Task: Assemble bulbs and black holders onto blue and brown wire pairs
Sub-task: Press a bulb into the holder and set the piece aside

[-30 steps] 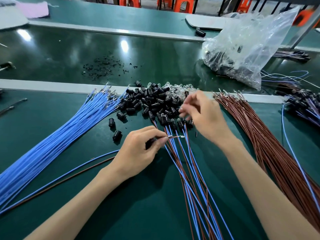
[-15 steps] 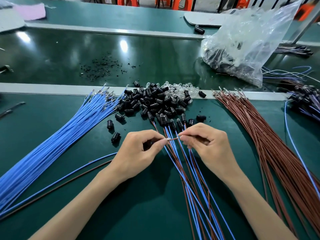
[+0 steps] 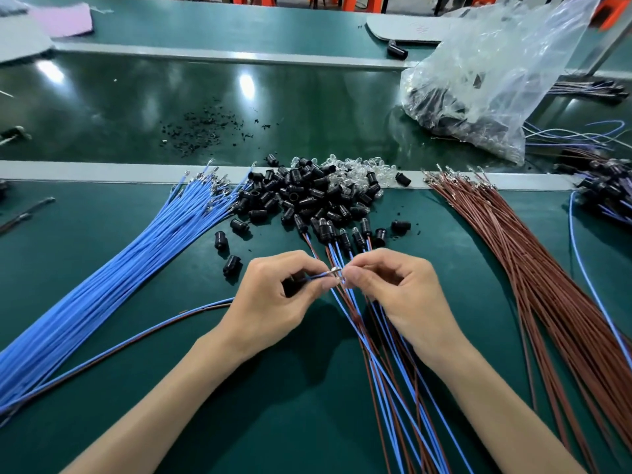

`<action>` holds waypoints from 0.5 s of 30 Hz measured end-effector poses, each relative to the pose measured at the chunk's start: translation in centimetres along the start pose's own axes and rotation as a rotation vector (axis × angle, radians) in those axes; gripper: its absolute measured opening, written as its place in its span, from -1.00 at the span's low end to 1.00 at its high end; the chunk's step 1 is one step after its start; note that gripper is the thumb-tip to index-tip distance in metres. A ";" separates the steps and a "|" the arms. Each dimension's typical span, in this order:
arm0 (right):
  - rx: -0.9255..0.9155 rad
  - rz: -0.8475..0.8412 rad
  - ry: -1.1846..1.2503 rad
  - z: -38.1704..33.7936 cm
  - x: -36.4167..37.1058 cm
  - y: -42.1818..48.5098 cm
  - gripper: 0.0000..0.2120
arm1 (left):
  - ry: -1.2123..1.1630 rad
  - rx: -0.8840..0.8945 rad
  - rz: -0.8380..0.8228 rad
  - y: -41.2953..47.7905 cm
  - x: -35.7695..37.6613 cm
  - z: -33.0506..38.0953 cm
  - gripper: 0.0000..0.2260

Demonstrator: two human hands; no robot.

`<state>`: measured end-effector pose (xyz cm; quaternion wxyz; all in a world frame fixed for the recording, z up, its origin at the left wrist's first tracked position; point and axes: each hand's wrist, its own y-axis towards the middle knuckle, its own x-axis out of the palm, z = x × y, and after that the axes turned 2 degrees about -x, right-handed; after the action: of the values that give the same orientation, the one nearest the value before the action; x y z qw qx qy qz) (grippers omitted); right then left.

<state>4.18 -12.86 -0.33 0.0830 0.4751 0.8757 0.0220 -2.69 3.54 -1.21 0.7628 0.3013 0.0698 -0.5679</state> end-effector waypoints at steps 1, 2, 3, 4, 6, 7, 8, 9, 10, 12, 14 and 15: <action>0.016 0.012 0.036 0.0 -0.3 0.0 -0.92 | -0.003 -0.018 0.009 0.0 -0.1 0.0 -0.95; 0.047 0.004 0.073 -0.1 -0.4 0.0 -0.90 | -0.011 -0.036 0.019 0.0 -0.2 0.0 -0.97; 0.067 -0.009 0.099 0.1 -0.7 0.0 -0.92 | -0.022 -0.055 0.026 0.0 -0.3 0.0 -0.98; 0.091 -0.024 0.123 0.0 -0.7 0.1 -0.91 | -0.034 -0.071 0.032 0.0 -0.4 -0.1 -0.96; 0.106 -0.007 0.132 0.2 -0.8 0.1 -0.80 | -0.057 -0.093 0.039 0.0 -0.4 -0.1 -0.92; 0.095 0.028 0.126 0.4 -0.8 0.2 -0.76 | -0.066 -0.096 0.039 0.0 -0.4 -0.1 -0.93; 0.085 0.061 0.121 0.3 -0.8 0.3 -0.73 | -0.070 -0.093 0.034 0.1 -0.4 -0.1 -0.95; 0.070 0.075 0.110 0.4 -0.8 0.3 -0.72 | -0.070 -0.089 0.025 0.1 -0.4 -0.1 -0.95; 0.067 0.072 0.103 0.3 -0.7 0.3 -0.73 | -0.073 -0.087 0.008 0.1 -0.3 -0.1 -0.92; 0.077 0.030 0.111 0.1 -0.6 0.2 -0.81 | -0.097 -0.080 -0.045 0.0 -0.4 0.0 -0.87; 0.103 -0.046 0.156 -0.1 -0.7 0.0 -0.89 | -0.103 -0.066 -0.086 0.1 -0.4 0.0 -0.86; 0.107 -0.080 0.168 -0.1 -0.8 0.0 -0.88 | -0.101 -0.061 -0.100 0.1 -0.4 0.0 -0.86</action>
<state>4.57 -13.56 -0.08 -0.0152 0.4402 0.8977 0.0117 -2.78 3.94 -1.00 0.7449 0.2451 0.0633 -0.6172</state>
